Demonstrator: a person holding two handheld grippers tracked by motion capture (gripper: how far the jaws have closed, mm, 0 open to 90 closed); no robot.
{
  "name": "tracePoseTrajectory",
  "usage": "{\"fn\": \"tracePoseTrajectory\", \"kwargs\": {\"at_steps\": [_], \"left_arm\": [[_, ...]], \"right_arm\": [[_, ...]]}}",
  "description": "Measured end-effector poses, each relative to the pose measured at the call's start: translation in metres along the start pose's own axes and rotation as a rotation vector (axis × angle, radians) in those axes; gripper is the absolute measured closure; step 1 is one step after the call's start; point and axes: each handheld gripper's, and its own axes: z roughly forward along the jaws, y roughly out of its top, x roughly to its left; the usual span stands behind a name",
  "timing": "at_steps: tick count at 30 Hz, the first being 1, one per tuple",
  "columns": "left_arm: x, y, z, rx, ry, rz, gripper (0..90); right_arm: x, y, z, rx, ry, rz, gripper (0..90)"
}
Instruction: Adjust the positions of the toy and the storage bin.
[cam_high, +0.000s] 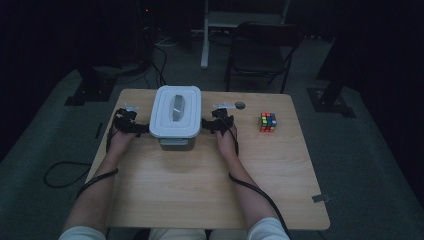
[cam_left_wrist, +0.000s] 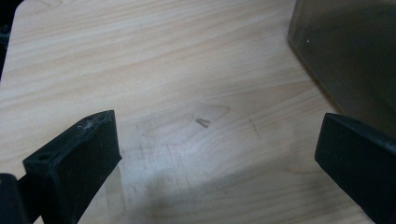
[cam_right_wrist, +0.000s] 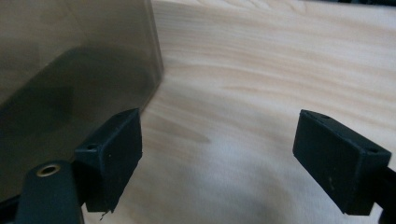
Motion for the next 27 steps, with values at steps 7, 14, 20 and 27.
{"fn": "tracePoseTrajectory", "kwargs": {"at_steps": [7, 14, 20, 27], "left_arm": [[-0.006, 0.011, 0.002, -0.020, -0.049, 0.008, 0.8], [-0.023, 0.012, 0.000, 0.004, -0.063, 0.063, 0.8], [-0.032, 0.012, -0.003, 0.014, -0.052, 0.070, 0.9], [-0.050, 0.015, -0.003, 0.014, -0.063, 0.094, 1.7]], "right_arm": [[0.009, 0.004, -0.004, -0.030, 0.017, -0.016, 15.8], [0.018, 0.005, -0.014, -0.045, 0.028, -0.033, 25.6], [0.015, -0.001, -0.024, -0.031, 0.067, -0.045, 26.8], [0.004, -0.011, -0.038, -0.043, 0.065, -0.047, 26.9]]}}
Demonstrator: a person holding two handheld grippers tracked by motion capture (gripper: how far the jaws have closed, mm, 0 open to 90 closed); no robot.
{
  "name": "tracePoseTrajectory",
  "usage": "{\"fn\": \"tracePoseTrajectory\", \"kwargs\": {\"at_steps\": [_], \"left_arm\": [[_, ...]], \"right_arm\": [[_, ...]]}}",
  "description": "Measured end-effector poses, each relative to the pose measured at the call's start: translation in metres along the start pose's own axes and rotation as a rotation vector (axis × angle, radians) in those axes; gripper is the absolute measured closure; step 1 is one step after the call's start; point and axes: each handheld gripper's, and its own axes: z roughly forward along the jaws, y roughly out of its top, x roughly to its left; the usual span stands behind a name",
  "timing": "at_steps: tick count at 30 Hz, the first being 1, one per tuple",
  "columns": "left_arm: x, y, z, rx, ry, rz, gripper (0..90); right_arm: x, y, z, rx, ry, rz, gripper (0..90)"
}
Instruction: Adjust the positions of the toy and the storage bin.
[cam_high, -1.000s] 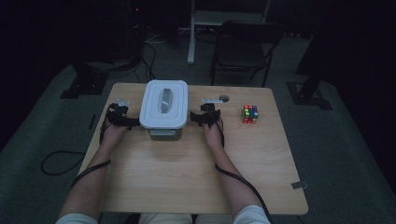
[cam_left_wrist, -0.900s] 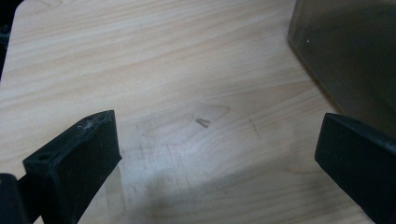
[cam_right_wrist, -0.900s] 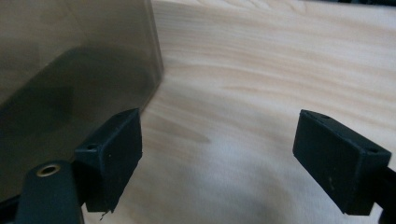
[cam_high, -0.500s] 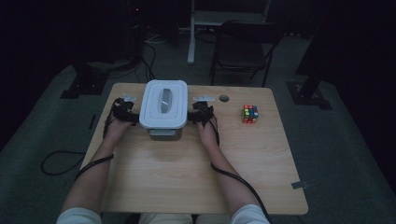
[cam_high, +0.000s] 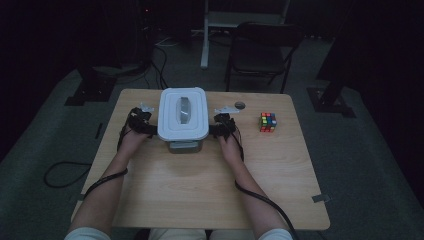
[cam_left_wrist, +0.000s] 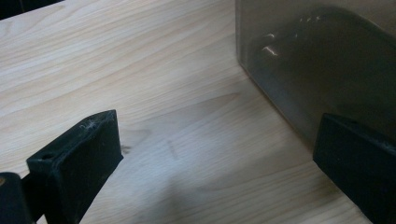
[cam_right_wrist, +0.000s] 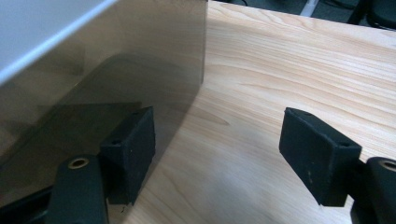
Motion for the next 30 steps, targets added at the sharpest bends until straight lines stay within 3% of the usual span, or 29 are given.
{"fn": "tracePoseTrajectory", "kwargs": {"at_steps": [9, 12, 19, 20, 24, 30], "left_arm": [[-0.019, 0.003, 0.001, 0.004, -0.015, 0.004, 1.7], [-0.026, 0.004, 0.002, 0.006, -0.025, 0.009, 1.7], [-0.038, 0.008, 0.003, 0.011, -0.038, 0.024, 1.7], [-0.041, 0.008, 0.003, 0.014, -0.044, 0.022, 1.7], [-0.054, 0.009, 0.002, 0.016, -0.062, 0.025, 1.7], [-0.063, 0.011, 0.000, 0.021, -0.067, 0.045, 1.7]], "right_arm": [[-0.011, -0.012, -0.021, -0.022, 0.019, -0.006, 26.9], [-0.018, -0.017, -0.031, -0.024, 0.045, 0.010, 26.8], [-0.022, -0.024, -0.045, -0.041, 0.022, -0.025, 26.9], [-0.024, -0.026, -0.050, -0.045, 0.004, -0.048, 26.8], [-0.030, -0.032, -0.060, -0.046, 0.007, -0.056, 26.8], [-0.035, -0.037, -0.069, -0.042, 0.006, -0.072, 26.8]]}}
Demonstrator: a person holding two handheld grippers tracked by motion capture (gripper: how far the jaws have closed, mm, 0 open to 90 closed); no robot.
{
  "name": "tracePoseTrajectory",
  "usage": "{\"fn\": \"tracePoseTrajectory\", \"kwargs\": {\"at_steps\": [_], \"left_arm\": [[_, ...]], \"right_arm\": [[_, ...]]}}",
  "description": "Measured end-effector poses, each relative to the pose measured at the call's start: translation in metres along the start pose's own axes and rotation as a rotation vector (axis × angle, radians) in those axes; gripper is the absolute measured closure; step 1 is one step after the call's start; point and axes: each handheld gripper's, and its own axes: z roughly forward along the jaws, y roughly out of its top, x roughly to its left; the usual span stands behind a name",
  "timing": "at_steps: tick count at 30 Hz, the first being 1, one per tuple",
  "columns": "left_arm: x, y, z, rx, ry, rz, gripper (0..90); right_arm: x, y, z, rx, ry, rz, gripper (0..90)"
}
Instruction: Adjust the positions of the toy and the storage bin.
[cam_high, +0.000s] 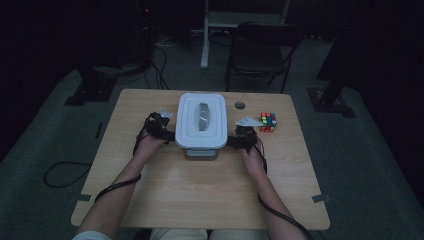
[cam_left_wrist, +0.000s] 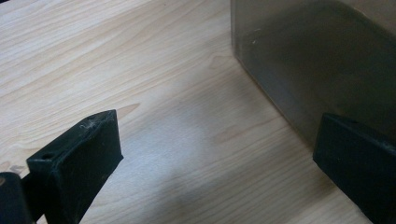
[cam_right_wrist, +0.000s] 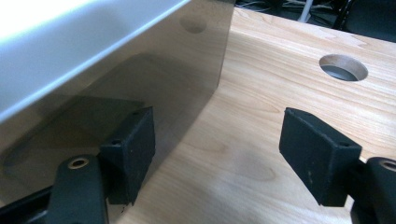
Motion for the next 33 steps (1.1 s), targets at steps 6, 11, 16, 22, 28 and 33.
{"fn": "tracePoseTrajectory", "kwargs": {"at_steps": [6, 11, 16, 22, 28, 33], "left_arm": [[-0.007, -0.001, 0.002, -0.006, -0.033, -0.007, 1.7], [-0.007, -0.002, 0.005, -0.026, -0.094, -0.025, 1.6], [0.010, -0.006, 0.017, -0.004, -0.057, -0.070, 1.6], [0.021, 0.000, 0.027, -0.002, -0.023, -0.063, 1.6], [0.024, 0.011, 0.031, -0.027, -0.005, -0.053, 1.6], [0.020, 0.023, 0.032, -0.027, -0.013, -0.028, 1.6]], "right_arm": [[-0.008, -0.007, -0.008, 0.001, 0.018, 0.008, 24.5], [-0.017, -0.011, -0.013, 0.007, 0.036, 0.022, 21.2], [-0.040, -0.021, -0.006, 0.044, 0.000, 0.078, 18.4], [-0.049, -0.017, 0.012, 0.059, 0.030, 0.116, 15.1], [-0.048, -0.008, 0.037, 0.113, 0.007, 0.096, 13.7], [-0.047, 0.006, 0.042, 0.077, -0.024, 0.096, 14.9]]}}
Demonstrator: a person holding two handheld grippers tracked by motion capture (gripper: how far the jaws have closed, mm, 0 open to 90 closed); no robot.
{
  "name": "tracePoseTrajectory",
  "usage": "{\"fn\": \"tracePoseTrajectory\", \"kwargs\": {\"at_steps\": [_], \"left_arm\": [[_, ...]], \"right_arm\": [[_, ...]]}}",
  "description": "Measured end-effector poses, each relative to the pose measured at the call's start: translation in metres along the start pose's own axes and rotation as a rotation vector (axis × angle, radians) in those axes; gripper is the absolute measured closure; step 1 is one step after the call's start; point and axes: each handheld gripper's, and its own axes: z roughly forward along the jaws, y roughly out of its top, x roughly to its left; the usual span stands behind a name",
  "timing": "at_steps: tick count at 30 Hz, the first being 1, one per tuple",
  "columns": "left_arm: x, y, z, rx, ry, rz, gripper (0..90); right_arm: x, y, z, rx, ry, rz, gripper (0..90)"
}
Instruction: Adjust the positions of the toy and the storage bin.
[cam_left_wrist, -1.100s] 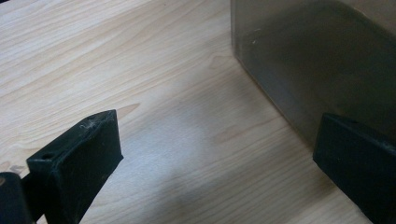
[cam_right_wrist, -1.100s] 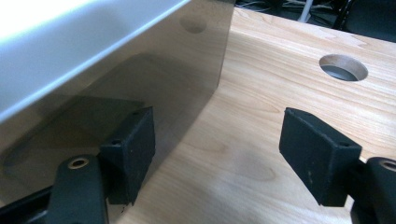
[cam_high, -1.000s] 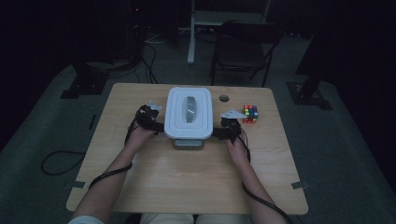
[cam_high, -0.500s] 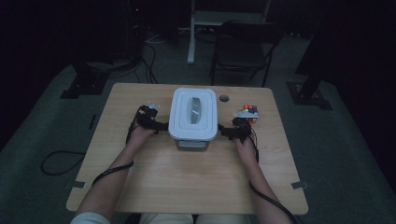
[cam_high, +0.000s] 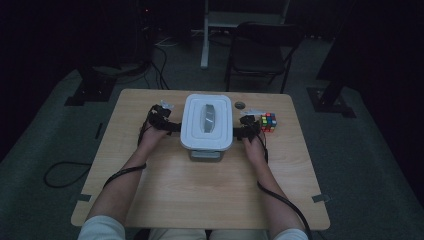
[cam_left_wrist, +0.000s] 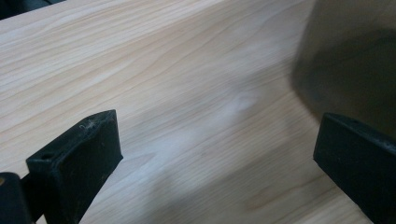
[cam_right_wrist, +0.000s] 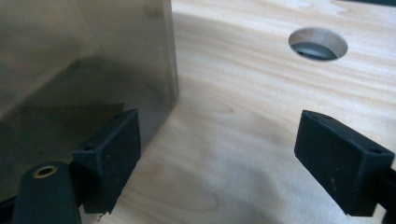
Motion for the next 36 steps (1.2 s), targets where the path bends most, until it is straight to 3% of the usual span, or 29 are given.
{"fn": "tracePoseTrajectory", "kwargs": {"at_steps": [2, 4, 9, 13, 19, 27, 31, 36], "left_arm": [[-0.005, 0.003, 0.000, 0.003, -0.005, 0.021, 1.6], [-0.010, 0.006, 0.000, 0.002, -0.040, 0.022, 1.5], [-0.019, 0.008, -0.004, 0.016, -0.020, 0.038, 1.9], [-0.025, 0.005, -0.007, 0.020, -0.016, 0.051, 1.9], [-0.038, -0.006, -0.019, 0.014, -0.016, 0.060, 1.9], [-0.051, -0.020, -0.037, 0.028, -0.020, 0.101, 2.3], [-0.064, -0.033, -0.051, 0.017, -0.021, 0.122, 2.3], [-0.076, -0.042, -0.060, 0.010, -0.041, 0.132, 2.3]], "right_arm": [[-0.002, 0.002, -0.001, -0.008, 0.020, 0.017, 14.8], [-0.003, 0.003, -0.001, -0.010, 0.027, 0.019, 15.3], [-0.002, -0.002, -0.006, -0.005, 0.032, -0.010, 18.9], [-0.004, -0.006, -0.012, -0.018, 0.066, 0.002, 19.0], [0.002, -0.013, -0.028, -0.014, 0.074, -0.067, 20.5], [0.012, -0.027, -0.046, -0.022, 0.098, -0.082, 21.1], [0.018, -0.042, -0.063, -0.030, 0.132, -0.091, 21.1], [0.024, -0.057, -0.083, -0.040, 0.126, -0.098, 21.1]]}}
